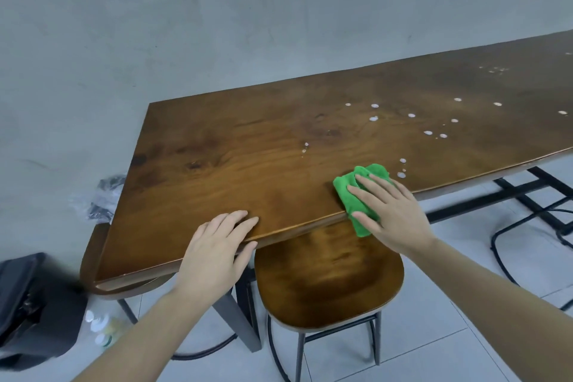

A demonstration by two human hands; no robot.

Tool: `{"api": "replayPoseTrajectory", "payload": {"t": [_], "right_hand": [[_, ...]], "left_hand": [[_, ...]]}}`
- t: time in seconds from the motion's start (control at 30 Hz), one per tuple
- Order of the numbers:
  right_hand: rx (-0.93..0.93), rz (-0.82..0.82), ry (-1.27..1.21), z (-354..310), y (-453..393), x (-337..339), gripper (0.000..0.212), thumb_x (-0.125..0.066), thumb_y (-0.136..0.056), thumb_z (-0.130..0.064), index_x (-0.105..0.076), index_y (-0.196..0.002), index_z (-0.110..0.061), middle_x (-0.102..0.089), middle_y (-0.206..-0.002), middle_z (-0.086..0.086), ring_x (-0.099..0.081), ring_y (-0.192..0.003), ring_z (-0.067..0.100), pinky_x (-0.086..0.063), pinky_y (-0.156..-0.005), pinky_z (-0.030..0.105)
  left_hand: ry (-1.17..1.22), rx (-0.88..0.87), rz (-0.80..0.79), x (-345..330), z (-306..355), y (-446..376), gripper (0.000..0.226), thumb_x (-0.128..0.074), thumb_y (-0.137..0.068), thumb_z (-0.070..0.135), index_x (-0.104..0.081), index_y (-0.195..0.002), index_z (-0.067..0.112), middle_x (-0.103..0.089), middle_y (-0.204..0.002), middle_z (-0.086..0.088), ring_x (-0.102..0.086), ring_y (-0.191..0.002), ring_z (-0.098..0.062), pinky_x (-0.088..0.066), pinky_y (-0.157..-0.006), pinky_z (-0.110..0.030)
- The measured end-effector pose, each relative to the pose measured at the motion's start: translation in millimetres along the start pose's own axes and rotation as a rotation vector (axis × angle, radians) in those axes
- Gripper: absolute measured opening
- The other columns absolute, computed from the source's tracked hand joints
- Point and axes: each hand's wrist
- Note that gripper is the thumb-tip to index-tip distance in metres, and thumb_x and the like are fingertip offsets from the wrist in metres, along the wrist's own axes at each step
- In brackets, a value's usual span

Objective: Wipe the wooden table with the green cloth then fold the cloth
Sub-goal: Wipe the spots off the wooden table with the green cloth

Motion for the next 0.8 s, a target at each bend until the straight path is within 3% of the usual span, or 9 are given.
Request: {"api": "replayPoseTrajectory", "payload": {"t": [0.17,0.3,0.4,0.47,0.6,0.73,0.8], "right_hand": [[-0.177,-0.012,-0.077,-46.5,-10.8,2.8,0.056,-0.02,-0.103,-0.055,-0.05,-0.148,-0.038,-0.044,-0.157,-0.011,-0.031,-0.151,0.019,-0.021,-0.123,0.049],[-0.039,-0.154,-0.1,-110.4,-37.7,7.1,0.06,-0.008,-0.103,-0.055,-0.029,-0.157,-0.041,-0.028,-0.165,-0.011,-0.015,-0.156,0.022,-0.007,-0.126,0.052],[0.076,-0.24,-0.097,-151.8,-55.2,5.1,0.055,-0.012,-0.106,-0.053,-0.015,-0.16,-0.042,-0.014,-0.169,-0.009,-0.003,-0.157,0.024,0.002,-0.125,0.055],[0.11,-0.258,-0.11,-161.6,-61.9,5.1,0.054,-0.016,-0.106,-0.054,-0.015,-0.159,-0.045,-0.014,-0.169,-0.011,-0.003,-0.157,0.022,0.003,-0.125,0.054],[0.075,-0.272,-0.112,-138.9,-64.8,11.5,0.053,-0.017,-0.104,-0.06,-0.017,-0.156,-0.052,-0.014,-0.167,-0.018,-0.003,-0.157,0.017,-0.001,-0.127,0.049],[-0.116,-0.304,-0.08,-83.8,-60.4,18.2,0.052,-0.02,-0.104,-0.061,-0.014,-0.155,-0.057,-0.008,-0.167,-0.023,-0.001,-0.157,0.014,-0.001,-0.127,0.044],[-0.209,-0.339,-0.066,-54.4,-59.2,22.0,0.051,-0.02,-0.104,-0.061,-0.012,-0.155,-0.058,-0.005,-0.167,-0.024,0.0,-0.157,0.013,0.0,-0.127,0.043]], "left_hand": [[0.042,0.045,-0.013,3.4,5.5,2.4,0.047,-0.034,-0.095,0.049,-0.06,-0.13,0.03,-0.058,-0.133,0.01,-0.052,-0.122,-0.014,-0.043,-0.101,-0.036],[0.09,0.071,0.029,15.1,7.0,3.0,0.045,-0.035,-0.097,0.048,-0.06,-0.13,0.03,-0.057,-0.132,0.012,-0.052,-0.122,-0.011,-0.042,-0.102,-0.034],[0.109,0.079,0.024,22.6,6.6,-0.5,0.046,-0.032,-0.097,0.047,-0.059,-0.131,0.029,-0.057,-0.132,0.012,-0.052,-0.122,-0.01,-0.042,-0.101,-0.032],[0.098,0.084,-0.006,24.0,4.2,-3.6,0.05,-0.028,-0.098,0.049,-0.057,-0.133,0.03,-0.057,-0.135,0.012,-0.052,-0.124,-0.009,-0.041,-0.102,-0.032],[0.048,0.084,-0.108,23.1,-5.7,-14.7,0.06,-0.015,-0.095,0.058,-0.045,-0.143,0.036,-0.047,-0.146,0.014,-0.043,-0.135,-0.009,-0.037,-0.108,-0.032],[0.021,0.074,-0.187,20.6,-12.3,-26.6,0.07,0.0,-0.089,0.063,-0.035,-0.147,0.042,-0.036,-0.154,0.015,-0.032,-0.142,-0.011,-0.029,-0.114,-0.034],[0.025,0.059,-0.216,19.4,-13.2,-34.0,0.064,-0.004,-0.094,0.063,-0.031,-0.148,0.043,-0.032,-0.156,0.015,-0.027,-0.144,-0.011,-0.026,-0.115,-0.035]]}}
Point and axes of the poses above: each hand's wrist, its own y-axis away from the middle knuckle, its own x-axis out of the back of the hand, z = x × y
